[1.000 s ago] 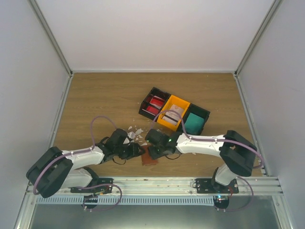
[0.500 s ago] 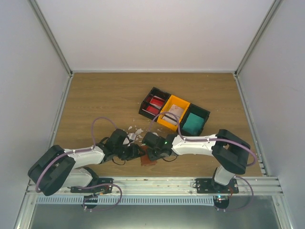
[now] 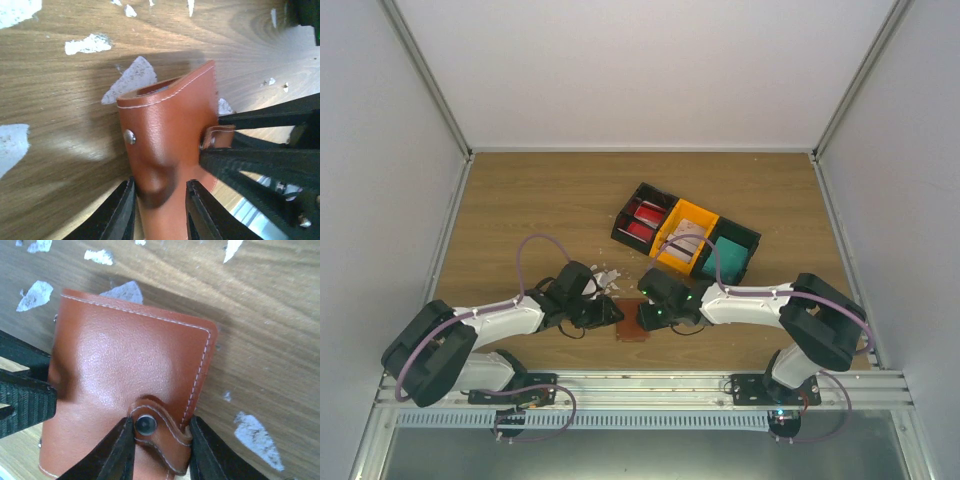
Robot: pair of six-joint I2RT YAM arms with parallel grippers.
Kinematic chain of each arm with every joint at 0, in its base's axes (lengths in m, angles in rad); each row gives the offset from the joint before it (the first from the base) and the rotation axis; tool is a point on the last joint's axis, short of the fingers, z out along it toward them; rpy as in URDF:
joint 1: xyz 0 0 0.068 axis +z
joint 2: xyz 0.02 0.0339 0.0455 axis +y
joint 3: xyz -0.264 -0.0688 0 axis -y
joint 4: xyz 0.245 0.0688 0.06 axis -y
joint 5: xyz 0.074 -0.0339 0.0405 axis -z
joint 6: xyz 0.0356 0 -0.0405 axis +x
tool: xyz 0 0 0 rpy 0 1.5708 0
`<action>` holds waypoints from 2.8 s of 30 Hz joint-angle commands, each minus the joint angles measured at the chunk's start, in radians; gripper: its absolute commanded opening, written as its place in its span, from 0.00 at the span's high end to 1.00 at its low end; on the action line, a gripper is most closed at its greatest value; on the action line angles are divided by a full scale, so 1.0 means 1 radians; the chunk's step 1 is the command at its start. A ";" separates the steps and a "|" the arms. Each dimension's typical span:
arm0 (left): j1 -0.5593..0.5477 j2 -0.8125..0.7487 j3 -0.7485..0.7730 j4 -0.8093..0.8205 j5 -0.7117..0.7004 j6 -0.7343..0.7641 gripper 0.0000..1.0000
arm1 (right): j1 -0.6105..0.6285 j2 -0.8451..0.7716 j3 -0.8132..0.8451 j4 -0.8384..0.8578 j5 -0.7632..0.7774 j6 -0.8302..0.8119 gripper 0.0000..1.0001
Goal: Put the credit cards into the card holder
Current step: Open the card holder at the center of the board.
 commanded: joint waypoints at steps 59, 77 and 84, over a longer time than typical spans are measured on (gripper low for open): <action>0.011 0.176 0.005 -0.054 -0.185 0.121 0.76 | 0.045 -0.002 0.108 -0.354 0.397 0.067 0.48; 0.010 0.157 0.012 -0.040 -0.165 0.118 0.76 | -0.004 -0.023 0.015 -0.215 0.313 0.010 0.76; 0.011 0.120 0.010 -0.032 -0.162 0.110 0.74 | -0.020 -0.075 -0.025 -0.065 0.246 -0.079 0.87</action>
